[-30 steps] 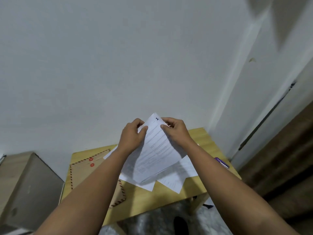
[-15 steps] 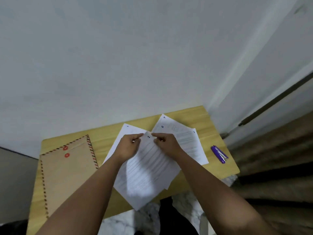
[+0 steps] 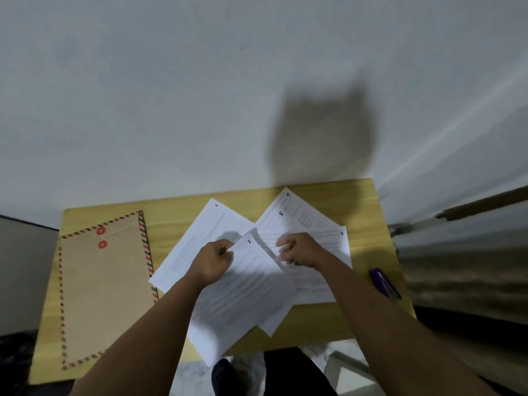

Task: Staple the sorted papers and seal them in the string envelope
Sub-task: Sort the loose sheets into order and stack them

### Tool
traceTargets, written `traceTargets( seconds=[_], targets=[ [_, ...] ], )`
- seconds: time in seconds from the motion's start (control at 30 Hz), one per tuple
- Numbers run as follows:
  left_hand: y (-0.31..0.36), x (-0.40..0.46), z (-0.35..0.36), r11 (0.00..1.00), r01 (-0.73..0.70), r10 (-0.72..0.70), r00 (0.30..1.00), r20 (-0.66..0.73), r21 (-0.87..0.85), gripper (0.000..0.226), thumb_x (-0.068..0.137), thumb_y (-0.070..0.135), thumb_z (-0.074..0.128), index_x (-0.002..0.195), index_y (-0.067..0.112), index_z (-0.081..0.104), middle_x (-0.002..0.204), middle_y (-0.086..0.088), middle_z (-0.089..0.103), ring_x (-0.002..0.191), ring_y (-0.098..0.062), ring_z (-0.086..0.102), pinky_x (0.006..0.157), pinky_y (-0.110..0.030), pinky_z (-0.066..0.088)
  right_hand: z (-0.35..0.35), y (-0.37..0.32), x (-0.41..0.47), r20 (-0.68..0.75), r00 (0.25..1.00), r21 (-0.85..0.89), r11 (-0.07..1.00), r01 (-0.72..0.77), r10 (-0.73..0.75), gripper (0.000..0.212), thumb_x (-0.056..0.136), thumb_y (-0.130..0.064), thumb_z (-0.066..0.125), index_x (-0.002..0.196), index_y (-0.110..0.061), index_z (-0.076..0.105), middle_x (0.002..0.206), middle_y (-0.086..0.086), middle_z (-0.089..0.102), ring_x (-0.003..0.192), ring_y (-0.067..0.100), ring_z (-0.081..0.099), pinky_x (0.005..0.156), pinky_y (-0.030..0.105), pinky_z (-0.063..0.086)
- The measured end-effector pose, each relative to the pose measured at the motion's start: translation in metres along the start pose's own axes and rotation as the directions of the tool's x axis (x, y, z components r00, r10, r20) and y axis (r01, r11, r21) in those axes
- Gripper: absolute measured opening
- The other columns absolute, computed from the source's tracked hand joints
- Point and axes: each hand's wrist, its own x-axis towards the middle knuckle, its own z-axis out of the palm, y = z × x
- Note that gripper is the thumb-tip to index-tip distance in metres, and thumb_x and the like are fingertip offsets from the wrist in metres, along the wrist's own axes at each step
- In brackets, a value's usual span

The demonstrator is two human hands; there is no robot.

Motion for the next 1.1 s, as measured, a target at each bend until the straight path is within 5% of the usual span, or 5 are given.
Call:
traceTargets(
  seconds=[0.17,0.27,0.37,0.67,1.1],
  targets=[
    [-0.011,0.004,-0.011,0.997,0.056,-0.061,0.993,-0.099,-0.048,0.026,0.098,0.009,0.058,0.078,0.024,0.064,0.066,0.009,0.060,0.064,-0.011,0.054,0.065,-0.030,0.041,-0.018,-0.004,0.020,-0.240,0.971,-0.121,0.993,-0.010,-0.019,0.023,0.086,-0.005,0.073,0.108,-0.006,0.073,0.114,0.013,0.073,0.094,0.030,0.073,0.088,0.043,0.059],
    [-0.013,0.007,-0.015,0.995,0.062,-0.072,0.990,-0.124,-0.082,0.022,0.099,0.009,0.058,0.082,0.020,0.067,0.068,0.008,0.062,0.064,-0.013,0.055,0.065,-0.030,0.041,-0.037,0.010,0.018,-0.489,0.872,-0.209,0.973,-0.098,-0.017,0.031,0.088,-0.014,0.070,0.119,-0.012,0.066,0.120,0.007,0.069,0.107,0.029,0.067,0.082,0.031,0.053],
    [-0.010,0.010,-0.015,0.996,0.045,-0.055,0.990,-0.126,-0.082,0.021,0.101,0.009,0.058,0.086,0.019,0.070,0.070,0.008,0.063,0.066,-0.014,0.056,0.066,-0.030,0.042,-0.061,0.035,0.005,-0.658,0.744,-0.127,0.957,-0.262,0.117,0.051,0.080,-0.021,0.079,0.125,-0.014,0.055,0.125,0.011,0.060,0.109,0.032,0.064,0.082,0.041,0.059],
    [0.006,0.015,-0.013,0.996,-0.007,-0.002,0.995,-0.099,-0.085,0.024,0.101,0.009,0.058,0.087,0.025,0.070,0.074,0.008,0.067,0.068,-0.011,0.059,0.069,-0.027,0.044,-0.070,0.064,-0.006,-0.588,0.752,-0.103,0.895,-0.434,0.297,0.084,0.071,-0.031,0.092,0.137,-0.021,0.040,0.128,0.013,0.061,0.122,0.039,0.055,0.098,0.060,0.050],
    [-0.003,-0.007,-0.025,0.994,-0.056,0.043,0.990,-0.133,-0.095,0.030,0.103,0.014,0.061,0.074,0.021,0.057,0.060,0.013,0.055,0.058,-0.004,0.046,0.065,-0.030,0.040,-0.058,0.065,-0.021,-0.657,0.753,-0.140,0.974,-0.180,0.045,0.018,0.095,-0.016,0.060,0.106,-0.004,0.069,0.101,0.015,0.071,0.090,0.033,0.065,0.071,0.037,0.050]
  ],
)
